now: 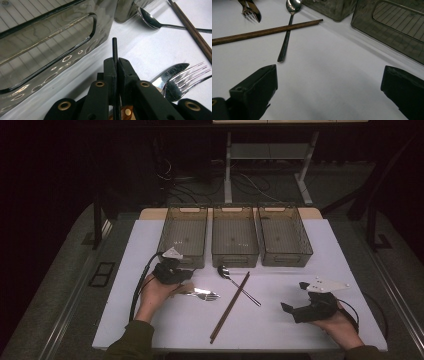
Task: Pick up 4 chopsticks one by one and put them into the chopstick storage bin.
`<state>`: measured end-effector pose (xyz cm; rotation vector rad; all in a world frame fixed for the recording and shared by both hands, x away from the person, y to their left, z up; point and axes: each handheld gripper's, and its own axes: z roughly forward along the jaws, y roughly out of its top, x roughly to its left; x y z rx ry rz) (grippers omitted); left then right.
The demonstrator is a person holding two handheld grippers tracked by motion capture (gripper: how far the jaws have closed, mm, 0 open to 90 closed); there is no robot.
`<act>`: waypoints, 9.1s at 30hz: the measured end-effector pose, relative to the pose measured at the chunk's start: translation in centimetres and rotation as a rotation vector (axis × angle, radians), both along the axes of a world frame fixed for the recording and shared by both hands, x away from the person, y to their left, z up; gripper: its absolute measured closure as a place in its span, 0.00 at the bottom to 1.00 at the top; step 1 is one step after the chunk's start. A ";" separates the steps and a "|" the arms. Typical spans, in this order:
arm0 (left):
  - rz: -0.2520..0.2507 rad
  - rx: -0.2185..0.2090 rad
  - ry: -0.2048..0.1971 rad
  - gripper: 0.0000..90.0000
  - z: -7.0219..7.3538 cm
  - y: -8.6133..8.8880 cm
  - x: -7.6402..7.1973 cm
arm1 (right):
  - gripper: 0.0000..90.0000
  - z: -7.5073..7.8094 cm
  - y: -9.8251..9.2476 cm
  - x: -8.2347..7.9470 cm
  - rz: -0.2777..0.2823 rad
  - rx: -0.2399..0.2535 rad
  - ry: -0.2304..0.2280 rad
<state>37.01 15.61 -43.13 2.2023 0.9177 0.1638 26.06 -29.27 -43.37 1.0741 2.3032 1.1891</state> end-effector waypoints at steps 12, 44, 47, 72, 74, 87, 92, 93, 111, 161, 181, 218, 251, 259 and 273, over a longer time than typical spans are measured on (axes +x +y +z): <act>0.020 -0.005 -0.015 0.85 0.1 0.2 -0.1 | 0.01 0.0 0.0 0.0 -0.002 0.000 0.002; 0.087 -0.121 -0.121 0.51 1.7 7.8 -8.9 | 0.01 0.1 -0.2 -0.1 0.000 0.005 -0.008; 0.093 -0.096 -0.122 0.54 1.3 8.6 -10.0 | 0.01 0.1 -0.1 -0.1 0.001 0.002 -0.009; 0.085 -0.050 -0.050 0.85 0.1 10.6 -10.8 | 0.01 0.1 0.0 -0.2 0.001 0.000 -0.005; 0.080 -0.042 -0.048 0.85 0.1 10.6 -10.8 | 0.01 0.2 0.0 -0.2 0.002 0.002 -0.007; 0.065 0.016 -0.035 0.87 -0.3 10.4 -10.6 | 0.01 0.1 0.0 -0.2 0.007 0.000 -0.002; 0.054 0.043 -0.026 0.88 -0.4 10.2 -10.5 | 0.01 0.1 0.0 -0.3 0.007 -0.001 -0.005; 0.055 0.045 -0.025 0.88 -0.5 10.2 -10.5 | 0.01 0.1 0.0 -0.3 0.007 -0.001 -0.006; 0.026 0.116 -0.032 0.93 -0.5 9.6 -10.5 | 0.01 0.1 0.0 -0.3 0.009 -0.002 -0.005; 0.072 -0.064 -0.101 0.95 2.7 8.6 -9.1 | 0.01 0.0 0.1 -0.1 0.010 0.026 0.009; 0.039 -0.107 -0.135 0.95 4.4 5.6 -6.7 | 0.01 0.0 0.0 -0.1 0.008 0.026 0.004; 0.048 -0.103 -0.182 0.95 6.2 3.4 0.3 | 0.01 0.0 -0.1 -0.1 0.003 0.031 0.011; 0.123 -0.045 -0.210 0.94 7.6 2.3 8.3 | 0.01 0.0 -0.1 -0.1 0.005 0.035 0.012; 0.205 -0.050 -0.187 0.94 6.3 3.3 9.6 | 0.01 0.0 -0.1 -0.1 0.006 0.036 0.012; 0.241 0.016 -0.111 0.94 4.6 3.1 10.3 | 0.01 0.0 -0.1 -0.2 0.007 0.039 0.009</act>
